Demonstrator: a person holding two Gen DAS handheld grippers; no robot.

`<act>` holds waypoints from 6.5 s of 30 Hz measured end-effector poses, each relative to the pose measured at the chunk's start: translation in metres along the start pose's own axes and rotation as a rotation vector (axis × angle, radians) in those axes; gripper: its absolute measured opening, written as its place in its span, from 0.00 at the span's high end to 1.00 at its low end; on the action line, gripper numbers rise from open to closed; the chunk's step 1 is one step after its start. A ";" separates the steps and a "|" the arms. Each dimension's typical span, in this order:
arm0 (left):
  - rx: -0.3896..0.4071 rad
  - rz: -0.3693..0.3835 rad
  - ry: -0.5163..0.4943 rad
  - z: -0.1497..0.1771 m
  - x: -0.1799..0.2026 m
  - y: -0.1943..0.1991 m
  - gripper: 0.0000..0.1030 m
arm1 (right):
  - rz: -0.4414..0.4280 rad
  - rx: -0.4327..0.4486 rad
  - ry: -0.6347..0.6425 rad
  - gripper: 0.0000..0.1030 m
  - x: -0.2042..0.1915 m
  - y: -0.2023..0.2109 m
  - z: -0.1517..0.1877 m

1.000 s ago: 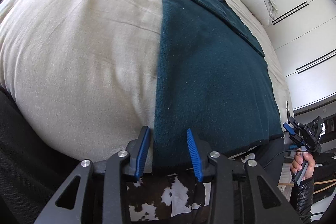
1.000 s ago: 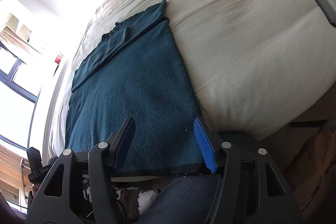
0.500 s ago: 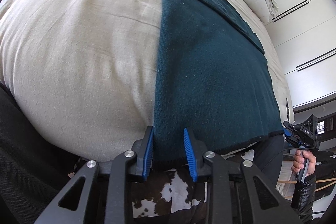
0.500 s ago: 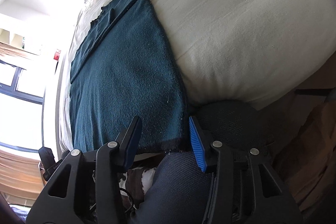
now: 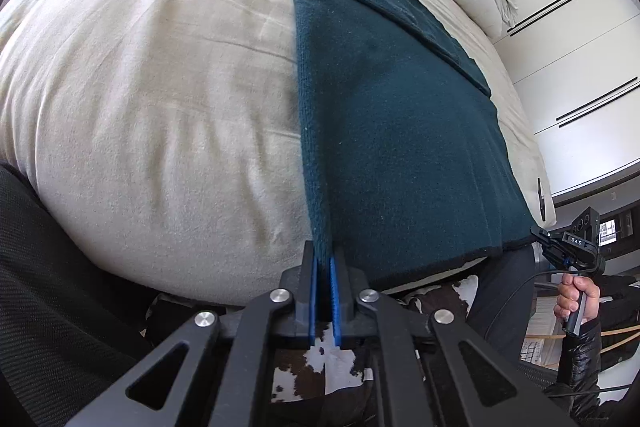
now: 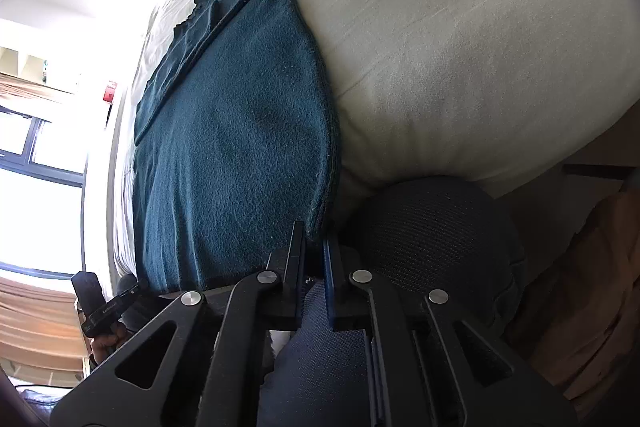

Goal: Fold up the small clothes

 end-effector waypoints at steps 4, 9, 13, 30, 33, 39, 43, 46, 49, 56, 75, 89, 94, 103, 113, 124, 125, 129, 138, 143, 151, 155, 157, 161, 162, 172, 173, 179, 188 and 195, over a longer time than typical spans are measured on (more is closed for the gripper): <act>0.036 0.077 0.019 -0.009 0.003 0.017 0.93 | -0.064 0.044 0.002 0.94 -0.010 0.013 -0.007; 0.099 0.184 0.049 -0.027 0.008 0.040 0.93 | -0.154 0.102 0.021 0.94 -0.033 0.031 -0.019; 0.151 0.284 0.096 -0.045 0.008 0.054 0.93 | -0.241 0.151 0.030 0.94 -0.056 0.045 -0.034; 0.329 0.453 0.208 -0.163 0.007 0.083 0.93 | -0.363 0.338 0.033 0.94 -0.119 0.061 -0.144; 0.346 0.459 0.231 -0.185 0.004 0.076 0.93 | -0.362 0.361 0.023 0.94 -0.124 0.058 -0.168; 0.355 0.449 0.250 -0.236 0.003 0.057 0.93 | -0.333 0.395 0.011 0.94 -0.134 0.042 -0.219; 0.357 0.443 0.266 -0.272 0.001 0.041 0.93 | -0.297 0.411 0.001 0.94 -0.136 0.024 -0.255; 0.360 0.433 0.280 -0.297 -0.001 0.028 0.93 | -0.275 0.409 -0.013 0.94 -0.135 0.007 -0.282; 0.359 0.424 0.299 -0.322 -0.006 0.015 0.93 | -0.242 0.407 -0.015 0.94 -0.136 -0.014 -0.308; 0.342 0.379 0.335 -0.370 -0.019 -0.021 0.93 | -0.194 0.381 -0.063 0.94 -0.133 -0.070 -0.361; 0.321 0.247 0.367 -0.418 -0.041 -0.081 0.59 | -0.045 0.324 -0.150 0.86 -0.103 -0.181 -0.436; 0.381 0.097 0.150 -0.343 0.001 -0.050 0.59 | 0.056 0.433 -0.001 0.43 -0.122 -0.108 -0.399; 0.369 -0.050 0.058 -0.318 0.012 -0.065 0.59 | 0.071 0.383 0.139 0.43 -0.142 -0.106 -0.349; 0.343 -0.140 0.040 -0.287 -0.009 -0.078 0.89 | 0.215 0.311 0.294 0.47 -0.134 -0.148 -0.304; 0.346 -0.175 0.003 -0.274 -0.007 -0.080 0.90 | 0.181 0.330 0.395 0.47 -0.175 -0.126 -0.274; 0.355 -0.240 -0.056 -0.265 0.001 -0.083 0.91 | 0.123 0.343 0.252 0.47 -0.136 -0.130 -0.268; 0.355 -0.244 -0.063 -0.264 0.001 -0.083 0.91 | 0.115 0.336 0.240 0.47 -0.129 -0.132 -0.269; 0.351 -0.242 -0.059 -0.261 0.000 -0.079 0.91 | 0.060 0.365 0.194 0.48 -0.112 -0.124 -0.271; 0.386 -0.093 -0.162 -0.249 0.080 -0.063 0.78 | -0.307 0.297 0.074 0.45 -0.157 -0.114 -0.242; 0.308 -0.042 -0.168 -0.243 0.095 -0.107 0.77 | -0.467 0.086 0.026 0.45 -0.195 -0.178 -0.205; 0.279 -0.017 -0.049 -0.238 0.038 -0.111 0.95 | -0.459 0.054 -0.017 0.52 -0.171 -0.200 -0.199; 0.286 -0.008 -0.021 -0.228 0.015 -0.096 0.95 | -0.464 0.197 -0.159 0.52 -0.108 -0.162 -0.225; 0.284 -0.002 -0.003 -0.225 0.008 -0.089 0.95 | -0.440 0.278 -0.198 0.52 -0.079 -0.137 -0.232; 0.310 -0.070 -0.011 -0.221 0.009 -0.067 0.88 | -0.373 0.395 -0.279 0.50 -0.039 -0.094 -0.233; 0.332 -0.100 -0.032 -0.222 0.015 -0.060 0.74 | -0.355 0.416 -0.280 0.48 -0.036 -0.085 -0.234; 0.342 -0.282 -0.154 -0.267 0.050 -0.079 0.46 | -0.420 0.199 -0.017 0.48 -0.198 -0.172 -0.247; 0.322 -0.294 -0.151 -0.270 0.047 -0.084 0.46 | -0.423 0.172 0.008 0.48 -0.213 -0.188 -0.245; 0.307 -0.323 -0.172 -0.277 0.045 -0.098 0.47 | -0.376 0.061 0.058 0.51 -0.243 -0.250 -0.253; 0.315 -0.307 -0.178 -0.275 0.041 -0.100 0.46 | -0.322 0.215 -0.040 0.48 -0.193 -0.201 -0.282; 0.316 -0.306 -0.188 -0.275 0.041 -0.102 0.46 | -0.359 0.150 0.095 0.48 -0.250 -0.214 -0.275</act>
Point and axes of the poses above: each gripper's, at about its wrist camera, not at the fingertips, and y roughly against the way its jaws point, x to its right, z to its underside, the point moved 4 cm from there along -y, roughly the way its jaws point, and after that the axes turned 3 degrees about -x, right-handed, at the moved point
